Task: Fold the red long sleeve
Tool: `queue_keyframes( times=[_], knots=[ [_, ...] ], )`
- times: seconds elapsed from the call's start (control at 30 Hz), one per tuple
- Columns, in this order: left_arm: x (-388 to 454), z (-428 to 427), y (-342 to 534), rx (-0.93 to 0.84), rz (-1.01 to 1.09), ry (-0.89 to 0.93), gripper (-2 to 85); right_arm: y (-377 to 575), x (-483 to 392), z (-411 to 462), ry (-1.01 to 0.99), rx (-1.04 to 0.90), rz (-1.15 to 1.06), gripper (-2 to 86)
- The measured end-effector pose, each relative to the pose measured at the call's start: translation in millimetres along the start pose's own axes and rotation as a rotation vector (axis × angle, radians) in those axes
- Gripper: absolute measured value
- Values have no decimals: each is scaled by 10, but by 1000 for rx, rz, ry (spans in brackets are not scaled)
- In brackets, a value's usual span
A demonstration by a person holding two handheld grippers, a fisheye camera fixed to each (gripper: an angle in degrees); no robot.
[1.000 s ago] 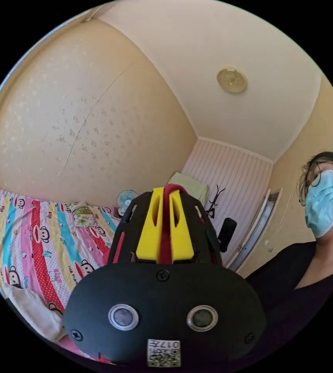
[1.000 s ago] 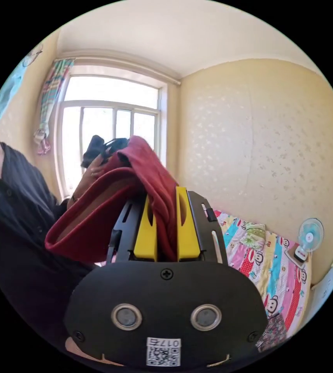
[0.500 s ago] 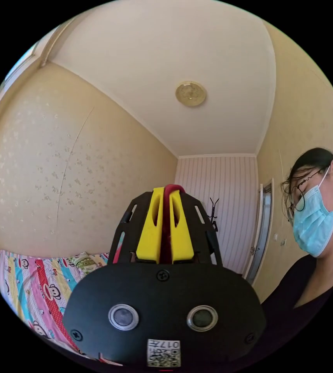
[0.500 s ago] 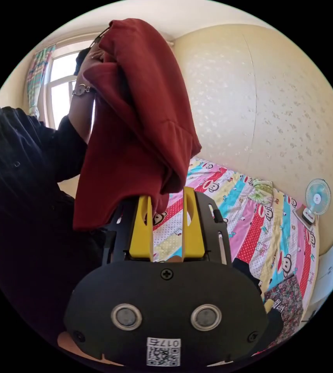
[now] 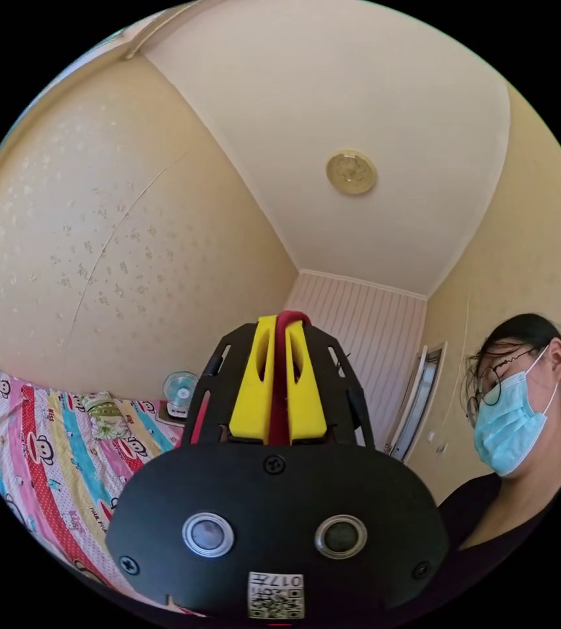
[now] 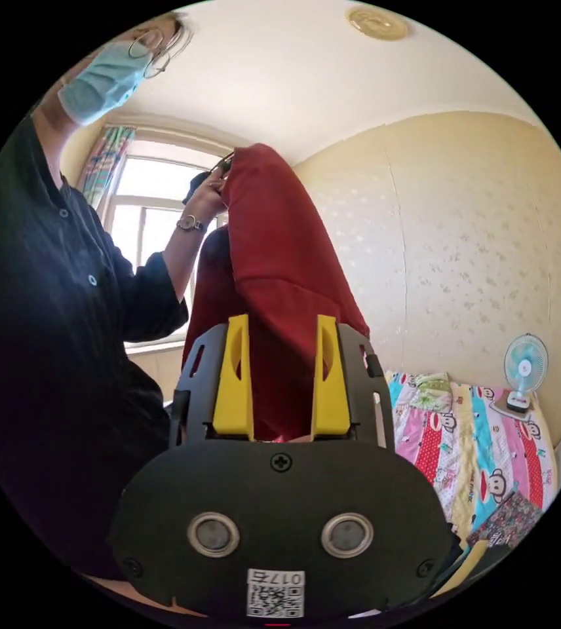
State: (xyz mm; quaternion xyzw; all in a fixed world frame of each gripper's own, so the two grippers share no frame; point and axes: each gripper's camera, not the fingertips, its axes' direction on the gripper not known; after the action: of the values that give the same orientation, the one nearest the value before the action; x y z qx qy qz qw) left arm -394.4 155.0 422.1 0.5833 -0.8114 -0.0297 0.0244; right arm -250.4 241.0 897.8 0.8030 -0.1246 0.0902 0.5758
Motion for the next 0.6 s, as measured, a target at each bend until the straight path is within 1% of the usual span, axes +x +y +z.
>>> queue_keyframes(
  times=[0.03,0.07,0.1,0.13,0.17,0.23,0.3,0.37,0.43,0.5,0.57,0.6],
  knots=[
    [-10,51,-29,-9,-2,8,-3,-45,-43,119,24,-11,-38,138],
    [-29,82,-68,-12,-1,12,-3,-71,-70,244,-1,-40,-97,138],
    [-40,91,-92,-12,3,12,-3,-84,-67,299,-6,-59,-112,131],
    [-68,91,-150,-10,14,7,-3,-112,-30,385,45,-90,-111,117],
    [-109,72,-222,-13,18,-5,-3,-158,41,401,148,-106,-89,82],
    [-202,19,-347,-38,16,-47,-3,-267,247,272,240,-97,-38,57],
    [-337,-86,-456,-47,13,-119,-3,-435,537,70,248,-80,13,45],
    [-589,-258,-578,-63,3,-201,-2,-764,1016,-262,337,3,144,36],
    [-816,-393,-624,-99,1,-205,-1,-1094,1368,-475,277,24,218,33],
    [-999,-527,-622,-178,51,-172,1,-1405,1657,-631,230,26,283,31],
    [-1228,-718,-519,-322,92,-116,1,-1659,1861,-867,193,91,303,29],
    [-1272,-766,-480,-355,97,-105,1,-1697,1893,-934,182,110,303,29]
  ],
)
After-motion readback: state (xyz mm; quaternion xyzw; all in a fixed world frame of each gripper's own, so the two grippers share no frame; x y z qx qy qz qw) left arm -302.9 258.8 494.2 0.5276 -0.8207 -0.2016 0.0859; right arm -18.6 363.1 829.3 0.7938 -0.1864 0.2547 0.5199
